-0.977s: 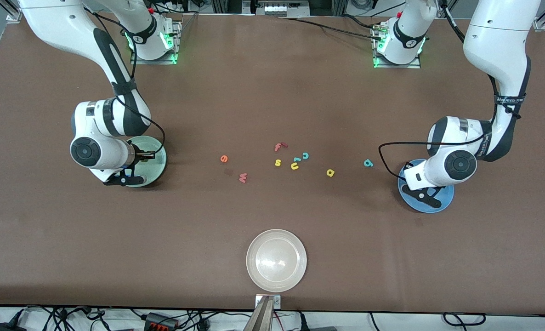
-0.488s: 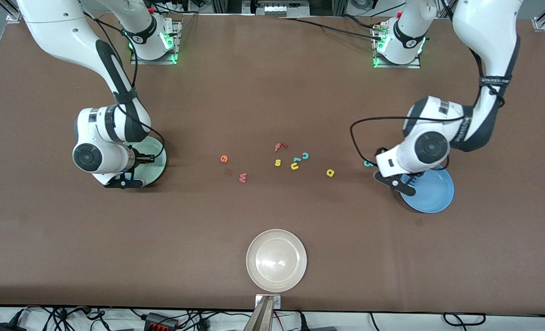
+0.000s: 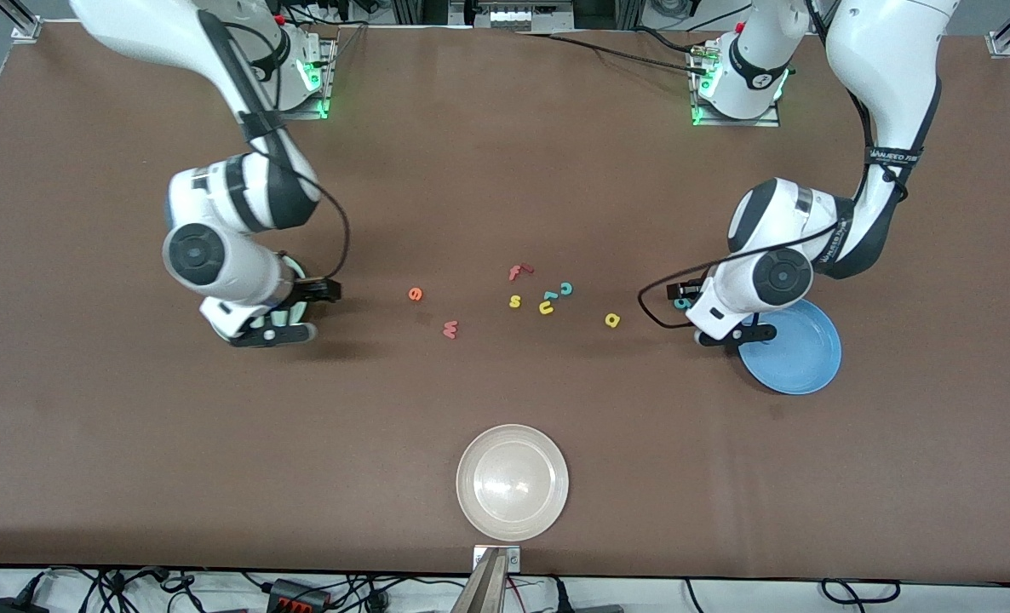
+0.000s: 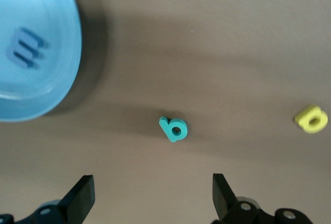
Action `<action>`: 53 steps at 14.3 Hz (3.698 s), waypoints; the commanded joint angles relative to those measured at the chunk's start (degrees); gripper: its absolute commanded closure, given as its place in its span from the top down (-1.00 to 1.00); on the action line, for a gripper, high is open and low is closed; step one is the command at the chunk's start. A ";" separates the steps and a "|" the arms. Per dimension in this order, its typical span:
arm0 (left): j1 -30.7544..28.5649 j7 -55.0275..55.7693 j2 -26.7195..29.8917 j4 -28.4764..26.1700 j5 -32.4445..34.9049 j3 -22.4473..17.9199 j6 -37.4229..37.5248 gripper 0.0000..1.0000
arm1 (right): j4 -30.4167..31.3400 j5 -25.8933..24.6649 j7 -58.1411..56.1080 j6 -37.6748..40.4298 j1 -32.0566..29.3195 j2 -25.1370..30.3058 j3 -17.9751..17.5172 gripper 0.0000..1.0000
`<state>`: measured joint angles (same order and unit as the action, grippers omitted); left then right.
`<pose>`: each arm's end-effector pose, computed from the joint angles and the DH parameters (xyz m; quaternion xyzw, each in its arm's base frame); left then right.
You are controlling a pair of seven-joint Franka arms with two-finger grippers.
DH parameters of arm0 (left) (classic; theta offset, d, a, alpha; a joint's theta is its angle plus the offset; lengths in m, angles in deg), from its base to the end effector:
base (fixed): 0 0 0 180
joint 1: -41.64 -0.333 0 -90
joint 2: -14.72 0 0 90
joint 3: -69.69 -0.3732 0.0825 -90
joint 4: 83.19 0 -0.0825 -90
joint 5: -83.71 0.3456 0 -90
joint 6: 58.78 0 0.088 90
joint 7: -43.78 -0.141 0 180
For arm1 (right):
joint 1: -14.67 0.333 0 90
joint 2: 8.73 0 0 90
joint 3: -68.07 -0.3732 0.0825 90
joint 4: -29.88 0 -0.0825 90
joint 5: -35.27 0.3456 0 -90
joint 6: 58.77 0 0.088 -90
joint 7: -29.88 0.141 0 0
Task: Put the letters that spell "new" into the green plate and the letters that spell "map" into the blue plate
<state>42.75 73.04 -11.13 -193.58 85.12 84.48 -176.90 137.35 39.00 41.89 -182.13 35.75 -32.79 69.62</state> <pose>0.5570 -0.1470 0.2866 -0.9813 -0.1114 0.1564 0.0140 0.5711 0.2087 0.3208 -0.9962 -0.0464 0.0739 0.0002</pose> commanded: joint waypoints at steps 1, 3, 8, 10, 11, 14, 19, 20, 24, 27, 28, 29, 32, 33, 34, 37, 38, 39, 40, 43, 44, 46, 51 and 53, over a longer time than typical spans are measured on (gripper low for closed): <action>-2.87 4.04 0.72 -4.82 -2.47 0.41 -6.48 1.00 | 0.12 1.19 7.02 -3.98 5.62 -2.47 0.30 1.00; -2.35 6.41 0.72 -7.99 -2.38 0.33 -11.93 1.00 | 0.12 1.10 13.79 -6.53 8.00 -4.58 0.30 1.00; -1.20 9.40 -0.95 -9.41 -2.20 0.41 -15.38 0.46 | 0.29 1.10 27.25 -11.46 13.28 -7.84 0.30 0.81; -1.20 9.76 -2.09 -9.94 -2.20 0.41 -18.44 0.27 | 0.29 1.19 28.76 -11.55 14.60 -8.10 0.38 0.74; -1.29 9.76 -2.70 -10.03 -2.20 0.41 -20.20 0.24 | 0.20 1.19 29.20 -11.56 14.61 -8.63 0.38 0.59; -1.20 9.67 -3.59 -9.85 -2.20 0.41 -21.98 0.17 | 0.20 1.19 30.69 -12.69 14.43 -9.33 0.30 0.48; -1.02 8.97 -3.77 -9.85 -2.20 0.41 -21.98 -0.74 | 0.03 1.45 32.02 -13.75 14.34 -10.21 0.30 0.35; -1.02 8.70 -3.77 -9.77 -2.12 0.41 -21.98 -0.82 | -0.06 2.50 32.02 -13.84 14.43 -10.56 0.30 0.30; -1.37 2.94 -2.02 -8.63 -1.76 0.33 -19.18 -0.89 | -0.15 3.03 31.84 -14.19 14.17 -10.91 0.30 0.13; -4.00 -8.05 -0.52 -3.20 -1.76 -0.29 -7.78 -0.88 | -0.24 3.12 31.84 -15.60 14.08 -11.53 0.30 0.05; -4.88 -11.83 -0.51 -0.74 -1.68 -0.46 -3.91 -0.88 | -0.24 3.12 31.84 -15.69 14.08 -11.79 0.30 0.04; -6.28 -16.39 -0.60 2.25 -1.50 -0.64 -0.04 -0.88 | -0.24 3.12 31.84 -15.77 14.08 -11.80 0.30 0.03; -10.33 -27.30 -1.21 6.05 6.29 -0.55 3.69 -0.88 | -0.24 3.12 31.23 -15.77 13.64 -11.80 0.38 -0.24; -11.47 -30.47 -1.48 6.14 7.98 -0.55 3.25 -0.88 | -0.24 3.12 31.14 -15.77 13.55 -11.88 0.30 -0.45; -12.09 -34.06 -2.61 6.23 10.34 -0.64 2.46 -0.88 | -0.24 3.12 30.97 -15.77 13.55 -11.80 0.38 -0.70; -14.82 -42.68 -6.04 5.97 14.23 -0.64 -2.45 -0.71 | -0.24 3.03 29.39 -15.43 11.80 -11.45 0.38 -0.83; -15.69 -44.98 -6.75 5.79 14.41 -0.64 -3.77 -0.53 | -0.24 3.12 28.08 -15.16 11.10 -10.92 0.47 -0.84; -16.22 -45.70 -7.54 5.70 14.41 -0.64 -4.74 -0.07 | -0.24 3.12 27.11 -14.99 9.96 -10.05 0.47 -0.84; -16.32 -45.70 -7.54 5.79 14.41 -0.64 -4.84 0.99 | -0.15 3.03 25.27 -14.03 8.30 -8.99 0.47 -0.84; -16.49 -45.53 -6.32 6.23 14.32 0.15 -3.09 1.00 | -0.15 2.86 17.81 -6.14 3.29 -4.34 0.91 -0.84; -15.97 -45.53 -5.79 6.23 14.32 0.41 -2.73 1.00 | -0.15 2.86 14.04 -2.54 0.57 -2.67 0.91 -0.84; -15.96 -44.92 -4.47 6.23 14.23 4.25 -1.42 1.00 | 0.72 2.60 6.83 1.35 -4.18 -0.56 0.91 -0.84; -15.70 -41.86 -4.29 7.55 13.27 13.94 0.08 1.00 | 6.09 1.89 -5.67 1.89 -10.00 0.77 3.80 -0.84; -14.13 -39.65 -5.60 7.55 13.44 17.36 -1.66 1.00 | 6.36 -0.29 -6.65 1.72 -10.09 0.42 5.12 -0.84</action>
<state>27.62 31.43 -15.93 -186.38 98.29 99.26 -178.06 142.30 40.68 36.57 -179.76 25.65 -33.19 74.32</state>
